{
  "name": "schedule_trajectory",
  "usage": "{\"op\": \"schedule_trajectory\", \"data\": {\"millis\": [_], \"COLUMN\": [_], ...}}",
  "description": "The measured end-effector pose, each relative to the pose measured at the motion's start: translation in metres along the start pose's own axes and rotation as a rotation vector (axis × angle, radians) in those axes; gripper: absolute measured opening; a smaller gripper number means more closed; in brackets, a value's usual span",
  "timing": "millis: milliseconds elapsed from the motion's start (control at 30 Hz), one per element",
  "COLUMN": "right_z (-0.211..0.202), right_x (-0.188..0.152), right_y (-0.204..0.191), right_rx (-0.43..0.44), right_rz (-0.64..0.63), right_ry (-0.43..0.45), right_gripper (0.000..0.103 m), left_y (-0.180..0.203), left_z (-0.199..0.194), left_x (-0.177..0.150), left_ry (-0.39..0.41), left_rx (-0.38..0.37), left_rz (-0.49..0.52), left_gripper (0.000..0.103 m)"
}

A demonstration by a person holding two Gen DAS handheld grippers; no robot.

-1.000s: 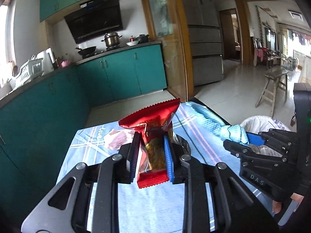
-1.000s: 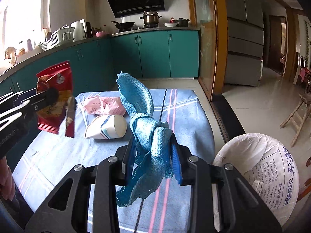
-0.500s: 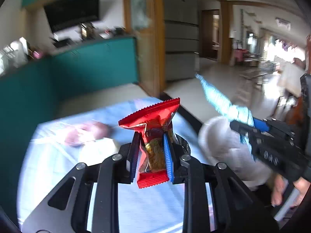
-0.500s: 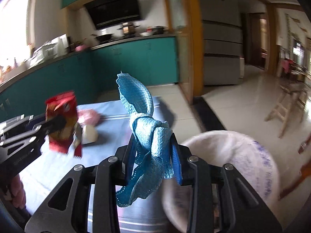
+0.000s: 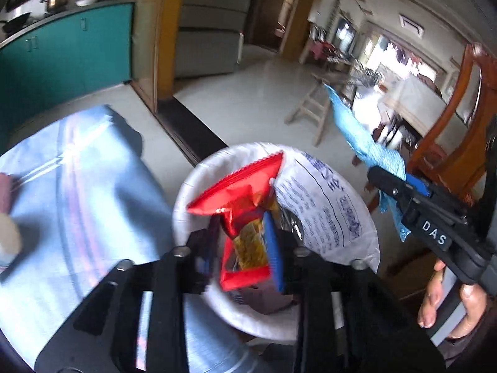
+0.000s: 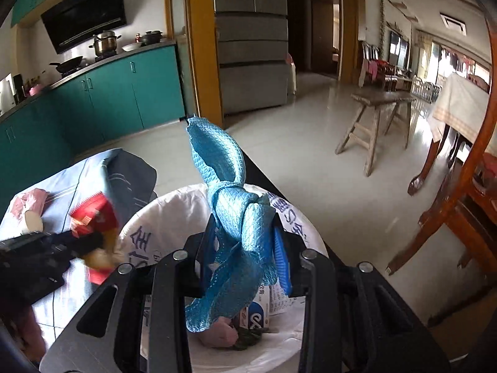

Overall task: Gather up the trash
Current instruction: 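Carry the red wrapper and blue cloth over the bin and release them, then grasp the pink wrapper with the left tool while the right tool approaches the white paper cup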

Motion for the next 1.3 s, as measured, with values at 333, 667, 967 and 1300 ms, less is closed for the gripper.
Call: {"op": "schedule_trajectory", "data": {"millis": [333, 667, 967, 1300], "right_z": [0.0, -0.004, 0.016, 0.095], "right_x": [0.001, 0.003, -0.006, 0.0], "right_y": [-0.007, -0.111, -0.282, -0.342], "right_rx": [0.015, 0.178, 0.523, 0.67], "right_rz": [0.008, -0.141, -0.353, -0.164], "right_ry": [-0.014, 0.005, -0.078, -0.288], "right_gripper": [0.064, 0.08, 0.082, 0.079], "left_y": [-0.021, -0.202, -0.362, -0.398], "left_z": [-0.034, -0.118, -0.105, -0.081], "left_x": [0.0, 0.012, 0.009, -0.012], "left_ry": [0.091, 0.179, 0.052, -0.052], "left_rx": [0.169, 0.604, 0.548, 0.473], "left_rz": [0.073, -0.149, -0.53, -0.607], "left_gripper": [0.068, 0.091, 0.092, 0.035]}}
Point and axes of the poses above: each gripper's, at about its wrist camera, not at the fingertips, and z roughly the way its jaws point, y to its right, x to its top, the point moved 3 cm from there along z, roughly the way its jaws point, and after that the axes turned 2 degrees about x, right-handed, at the moved point
